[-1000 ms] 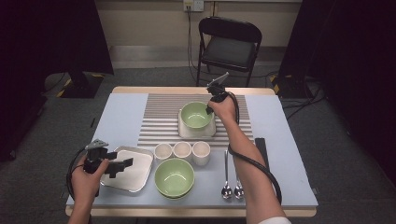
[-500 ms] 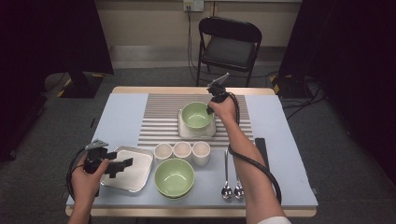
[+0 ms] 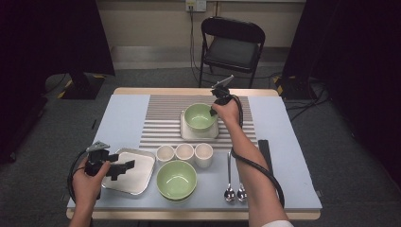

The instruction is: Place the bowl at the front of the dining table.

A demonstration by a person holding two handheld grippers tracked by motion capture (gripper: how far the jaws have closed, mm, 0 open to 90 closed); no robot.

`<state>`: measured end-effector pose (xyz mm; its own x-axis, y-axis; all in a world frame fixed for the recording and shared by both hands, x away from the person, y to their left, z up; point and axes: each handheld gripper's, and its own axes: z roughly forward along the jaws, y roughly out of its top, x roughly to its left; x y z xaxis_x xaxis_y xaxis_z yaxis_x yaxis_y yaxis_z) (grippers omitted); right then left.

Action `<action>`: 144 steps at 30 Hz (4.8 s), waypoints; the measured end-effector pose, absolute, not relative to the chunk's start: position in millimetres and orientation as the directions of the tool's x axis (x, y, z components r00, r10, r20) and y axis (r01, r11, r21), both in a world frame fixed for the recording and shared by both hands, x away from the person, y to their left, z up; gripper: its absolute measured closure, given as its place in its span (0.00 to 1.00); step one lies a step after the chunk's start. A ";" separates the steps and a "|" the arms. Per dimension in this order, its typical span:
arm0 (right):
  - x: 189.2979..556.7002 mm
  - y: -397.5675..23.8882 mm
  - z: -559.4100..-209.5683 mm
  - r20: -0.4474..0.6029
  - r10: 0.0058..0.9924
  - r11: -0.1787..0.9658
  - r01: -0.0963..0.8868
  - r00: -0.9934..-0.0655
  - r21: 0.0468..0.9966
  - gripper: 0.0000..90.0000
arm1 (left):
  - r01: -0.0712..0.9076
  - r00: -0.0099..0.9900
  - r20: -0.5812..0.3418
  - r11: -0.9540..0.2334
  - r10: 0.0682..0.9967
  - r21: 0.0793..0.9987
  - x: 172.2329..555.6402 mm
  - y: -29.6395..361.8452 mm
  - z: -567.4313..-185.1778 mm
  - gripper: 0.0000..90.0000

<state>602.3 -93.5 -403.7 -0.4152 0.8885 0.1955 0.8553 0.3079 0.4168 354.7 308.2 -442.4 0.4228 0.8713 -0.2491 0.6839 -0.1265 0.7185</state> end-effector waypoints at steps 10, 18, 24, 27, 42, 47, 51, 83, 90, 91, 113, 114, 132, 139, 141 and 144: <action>601.5 -95.0 -407.6 0.216 0.891 0.277 0.857 -0.398 0.435 0.95 | 0.684 0.422 -0.249 -0.126 0.872 0.718 354.9 308.2 -442.4 0.19; 600.7 -95.1 -408.5 0.215 0.890 0.275 0.850 -0.401 0.448 0.95 | 0.683 0.424 -0.250 -0.127 0.870 0.719 354.8 307.8 -442.5 0.19; 600.0 -95.0 -408.7 0.212 0.890 0.275 0.847 -0.403 0.454 0.95 | 0.684 0.422 -0.252 -0.123 0.871 0.719 354.5 307.7 -441.9 0.19; 599.6 -94.7 -408.8 0.202 0.889 0.284 0.842 -0.410 0.458 0.95 | 0.683 0.422 -0.253 -0.122 0.871 0.720 354.3 307.7 -441.7 0.19; 598.7 -96.5 -410.5 0.175 0.898 0.278 0.830 -0.403 0.484 0.74 | 0.685 0.423 -0.250 -0.126 0.871 0.718 354.4 307.6 -441.7 0.19; 598.6 -96.6 -408.9 0.172 0.900 0.271 0.823 -0.401 0.499 0.66 | 0.683 0.424 -0.251 -0.125 0.871 0.720 354.5 307.6 -441.3 0.19; 597.9 -96.3 -406.5 0.174 0.898 0.267 0.816 -0.404 0.513 0.61 | 0.685 0.421 -0.248 -0.126 0.872 0.718 354.5 307.5 -441.5 0.19; 582.6 -95.7 -400.7 0.147 0.864 0.329 0.760 -0.482 0.560 0.29 | 0.684 0.428 -0.250 -0.131 0.869 0.717 354.0 304.5 -440.4 0.19; 579.9 -95.1 -397.0 0.150 0.861 0.329 0.758 -0.486 0.563 0.21 | 0.681 0.426 -0.246 -0.130 0.871 0.720 353.6 304.4 -439.2 0.19; 579.1 -94.6 -397.4 0.147 0.861 0.332 0.757 -0.487 0.563 0.20 | 0.682 0.427 -0.247 -0.130 0.870 0.720 353.6 304.2 -439.1 0.19; 568.6 -100.6 -389.1 0.175 0.850 0.315 0.746 -0.496 0.586 0.18 | 0.682 0.439 -0.248 -0.141 0.864 0.717 354.5 300.6 -439.5 0.19; 568.0 -101.5 -389.2 0.178 0.849 0.314 0.746 -0.498 0.587 0.18 | 0.683 0.438 -0.249 -0.139 0.864 0.717 354.5 300.4 -439.4 0.19; 554.8 -109.1 -380.3 0.169 0.825 0.344 0.717 -0.538 0.606 0.18 | 0.678 0.443 -0.242 -0.145 0.863 0.720 353.4 296.4 -433.9 0.19; 550.8 -115.1 -376.9 0.174 0.823 0.339 0.713 -0.540 0.614 0.18 | 0.682 0.447 -0.226 -0.166 0.865 0.712 353.4 294.3 -432.3 0.19; 549.5 -116.8 -376.7 0.172 0.824 0.341 0.714 -0.541 0.612 0.18 | 0.682 0.448 -0.227 -0.166 0.865 0.712 353.6 293.5 -431.6 0.19; 548.0 -119.9 -376.8 0.171 0.823 0.342 0.713 -0.542 0.612 0.18 | 0.678 0.455 -0.223 -0.173 0.862 0.715 354.1 291.5 -430.3 0.19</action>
<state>548.0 -119.9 -376.8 -0.5419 0.8228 0.1710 0.7127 0.3421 0.6124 354.1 291.5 -430.3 0.4553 0.8619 -0.2231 0.6778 -0.1731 0.7146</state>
